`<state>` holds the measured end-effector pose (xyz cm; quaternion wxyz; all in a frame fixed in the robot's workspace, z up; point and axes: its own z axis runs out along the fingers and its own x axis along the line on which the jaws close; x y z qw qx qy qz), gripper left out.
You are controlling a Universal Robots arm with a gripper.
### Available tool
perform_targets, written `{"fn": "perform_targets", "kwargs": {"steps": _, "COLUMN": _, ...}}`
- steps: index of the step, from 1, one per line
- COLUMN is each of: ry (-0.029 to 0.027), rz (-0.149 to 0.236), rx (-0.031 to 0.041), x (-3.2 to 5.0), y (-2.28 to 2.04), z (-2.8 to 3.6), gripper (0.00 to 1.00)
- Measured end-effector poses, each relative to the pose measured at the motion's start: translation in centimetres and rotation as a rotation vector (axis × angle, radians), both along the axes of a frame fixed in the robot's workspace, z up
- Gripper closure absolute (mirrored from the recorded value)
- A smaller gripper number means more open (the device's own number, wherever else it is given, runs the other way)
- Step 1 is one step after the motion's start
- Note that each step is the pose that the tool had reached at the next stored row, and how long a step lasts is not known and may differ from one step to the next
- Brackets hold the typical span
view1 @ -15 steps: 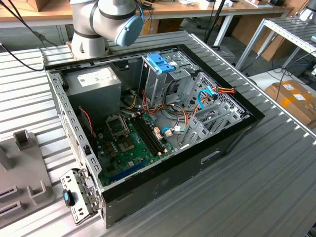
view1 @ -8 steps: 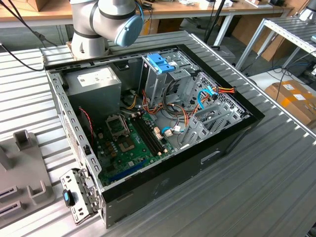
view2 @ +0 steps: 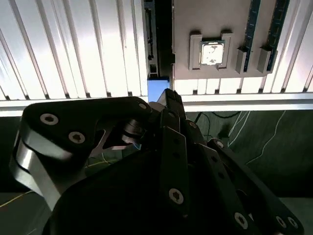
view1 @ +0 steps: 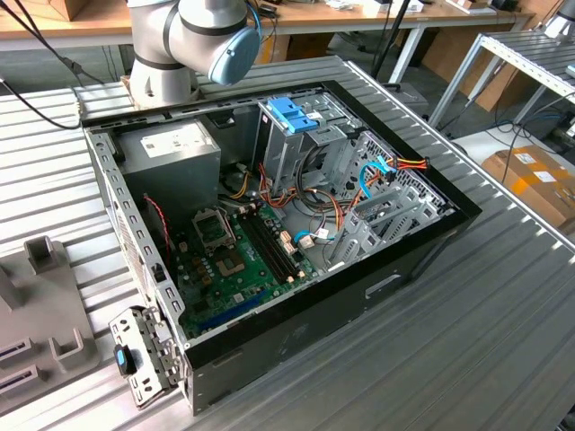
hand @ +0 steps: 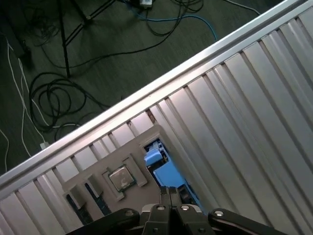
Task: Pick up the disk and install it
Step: 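Pick up the disk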
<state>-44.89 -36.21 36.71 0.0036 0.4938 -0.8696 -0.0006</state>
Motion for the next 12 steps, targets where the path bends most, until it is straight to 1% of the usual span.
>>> {"fn": "perform_targets", "kwargs": {"steps": 1, "ry": 0.0001, "rz": 0.019, "rx": 0.0000, "x": 0.00, "y": 0.00, "z": 0.00, "gripper": 0.89}}
{"fn": "perform_targets", "kwargs": {"steps": 2, "ry": 0.0000, "rz": 0.058, "rx": 0.0000, "x": 0.00, "y": 0.00, "z": -0.01, "gripper": 0.89}}
{"fn": "perform_targets", "kwargs": {"steps": 3, "ry": 0.0001, "rz": 0.063, "rx": 0.0000, "x": 0.01, "y": 0.00, "z": 0.00, "gripper": 0.89}}
{"fn": "perform_targets", "kwargs": {"steps": 9, "ry": 0.0001, "rz": 0.064, "rx": -0.0001, "x": 0.01, "y": 0.00, "z": 0.00, "gripper": 0.89}}
{"fn": "perform_targets", "kwargs": {"steps": 11, "ry": 0.0001, "rz": 0.076, "rx": 0.0000, "x": 0.01, "y": 0.00, "z": -0.01, "gripper": 0.89}}
{"fn": "perform_targets", "kwargs": {"steps": 12, "ry": 0.0000, "rz": 0.090, "rx": 0.0000, "x": 0.01, "y": 0.00, "z": -0.01, "gripper": 0.89}}
